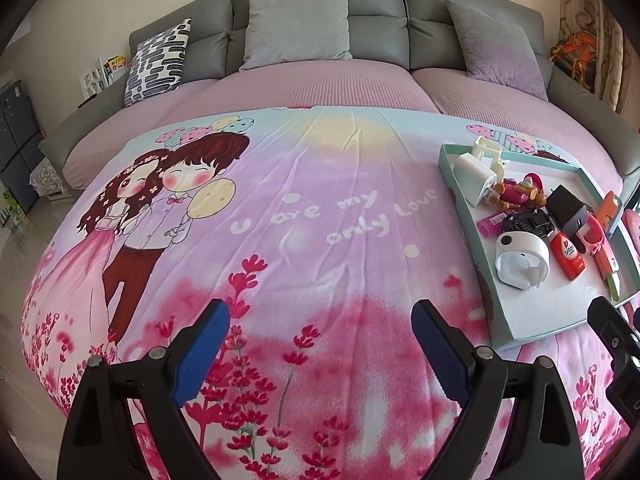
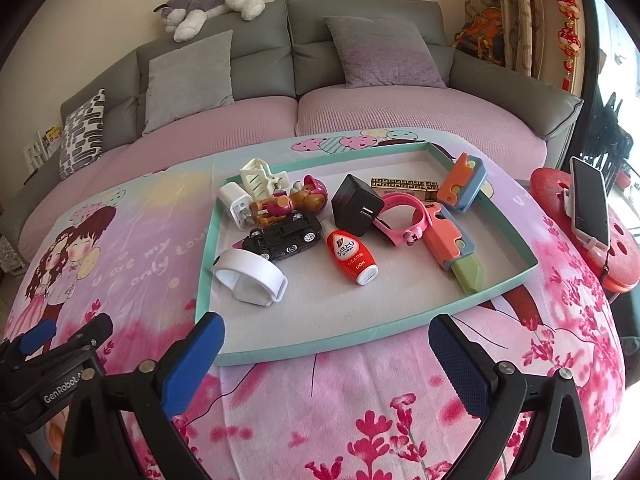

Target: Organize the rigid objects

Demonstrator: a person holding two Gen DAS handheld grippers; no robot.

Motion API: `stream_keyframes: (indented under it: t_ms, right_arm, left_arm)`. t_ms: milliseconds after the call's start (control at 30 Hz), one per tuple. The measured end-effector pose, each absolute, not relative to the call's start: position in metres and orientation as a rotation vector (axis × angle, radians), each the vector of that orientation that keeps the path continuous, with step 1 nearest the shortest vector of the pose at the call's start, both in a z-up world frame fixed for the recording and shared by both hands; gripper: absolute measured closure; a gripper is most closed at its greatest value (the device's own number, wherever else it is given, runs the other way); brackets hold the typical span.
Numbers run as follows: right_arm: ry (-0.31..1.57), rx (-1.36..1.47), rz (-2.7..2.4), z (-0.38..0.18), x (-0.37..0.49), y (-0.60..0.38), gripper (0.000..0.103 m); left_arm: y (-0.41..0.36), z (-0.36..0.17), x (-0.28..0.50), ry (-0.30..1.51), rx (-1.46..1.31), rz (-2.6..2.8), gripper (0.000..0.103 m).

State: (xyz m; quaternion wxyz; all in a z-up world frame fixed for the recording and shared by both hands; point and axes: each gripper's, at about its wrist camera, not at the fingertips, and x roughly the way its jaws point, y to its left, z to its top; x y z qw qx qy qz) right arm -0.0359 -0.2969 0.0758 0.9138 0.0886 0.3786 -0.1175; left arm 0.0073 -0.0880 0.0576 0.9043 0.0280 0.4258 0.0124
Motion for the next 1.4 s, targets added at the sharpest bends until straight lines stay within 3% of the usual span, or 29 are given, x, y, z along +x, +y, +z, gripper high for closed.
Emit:
stream_keyframes:
  t_ms: [1400]
  right_arm:
    - [0.853,0.159,-0.236,0.045,-0.041,-0.276,0.000]
  left_arm:
    - [-0.072,0.032,-0.010,0.917,0.089,0.074,0.011]
